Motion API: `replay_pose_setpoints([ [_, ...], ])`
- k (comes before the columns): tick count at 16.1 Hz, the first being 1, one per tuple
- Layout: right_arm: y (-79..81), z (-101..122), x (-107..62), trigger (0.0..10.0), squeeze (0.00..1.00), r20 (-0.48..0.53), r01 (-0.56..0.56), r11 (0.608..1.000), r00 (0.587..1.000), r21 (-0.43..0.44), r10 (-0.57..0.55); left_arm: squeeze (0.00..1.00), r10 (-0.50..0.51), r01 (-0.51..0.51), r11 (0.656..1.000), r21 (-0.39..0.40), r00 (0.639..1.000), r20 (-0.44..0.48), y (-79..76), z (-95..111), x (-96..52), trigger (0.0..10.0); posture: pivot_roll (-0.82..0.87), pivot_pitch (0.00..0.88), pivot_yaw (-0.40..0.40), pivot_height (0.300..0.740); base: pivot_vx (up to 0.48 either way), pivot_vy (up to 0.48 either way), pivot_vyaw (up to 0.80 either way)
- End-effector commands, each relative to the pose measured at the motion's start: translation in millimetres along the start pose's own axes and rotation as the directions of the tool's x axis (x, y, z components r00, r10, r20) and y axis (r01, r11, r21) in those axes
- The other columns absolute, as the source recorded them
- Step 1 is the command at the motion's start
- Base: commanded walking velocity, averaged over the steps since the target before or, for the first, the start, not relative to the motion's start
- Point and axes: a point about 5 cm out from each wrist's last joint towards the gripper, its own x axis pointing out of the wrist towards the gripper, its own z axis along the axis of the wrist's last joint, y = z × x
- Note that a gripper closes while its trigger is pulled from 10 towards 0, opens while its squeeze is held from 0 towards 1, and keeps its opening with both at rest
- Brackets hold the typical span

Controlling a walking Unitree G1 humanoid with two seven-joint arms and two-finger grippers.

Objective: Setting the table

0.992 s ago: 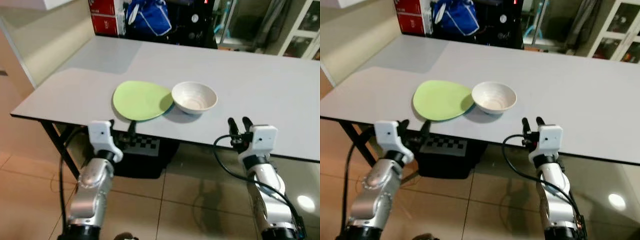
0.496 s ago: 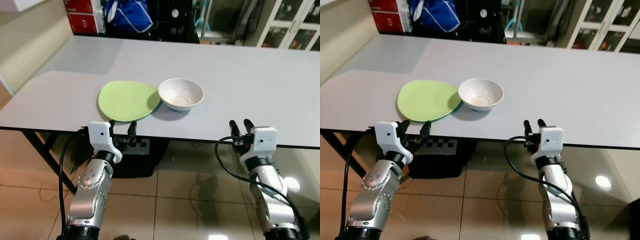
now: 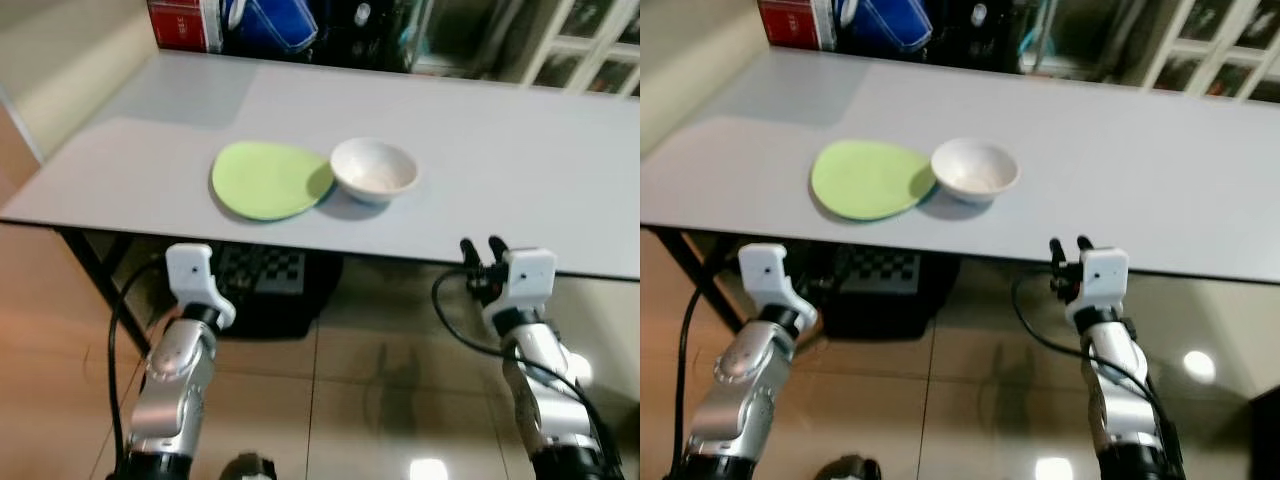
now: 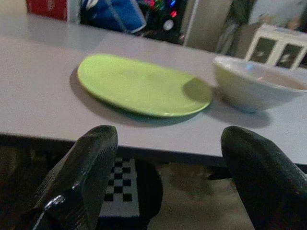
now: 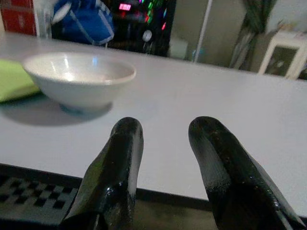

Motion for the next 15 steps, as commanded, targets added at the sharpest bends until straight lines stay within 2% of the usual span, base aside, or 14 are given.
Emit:
replay_pose_setpoints([
  [1, -5.4, -1.5, -1.1, 10.0, 0.00, -0.006, 0.009, 1.000, 1.000, -0.005, -0.009, 0.00, -0.006, 0.006, 1.000, 0.009, 1.000, 0.001, -2.9, -0.2, 1.3, 10.0, 0.01, 0.000, -0.035, 0.740, 0.000, 0.000, 0.00],
  [9, -6.5, -3.6, -1.5, 10.0, 0.00, -0.013, 0.006, 1.000, 1.000, -0.011, -0.007, 0.00, -0.012, 0.012, 1.000, 0.003, 1.000, -0.011, -8.4, -4.4, 3.6, 10.0, 0.01, 0.000, -0.036, 0.740, 0.000, 0.000, 0.00],
  [15, -7.0, -5.5, -3.2, 10.0, 0.00, -0.024, 0.004, 1.000, 1.000, -0.015, -0.005, 0.00, -0.018, 0.018, 1.000, -0.021, 0.999, -0.033, -11.7, -6.0, 6.4, 10.0, 0.00, 0.000, -0.036, 0.740, 0.000, 0.480, 0.00],
])
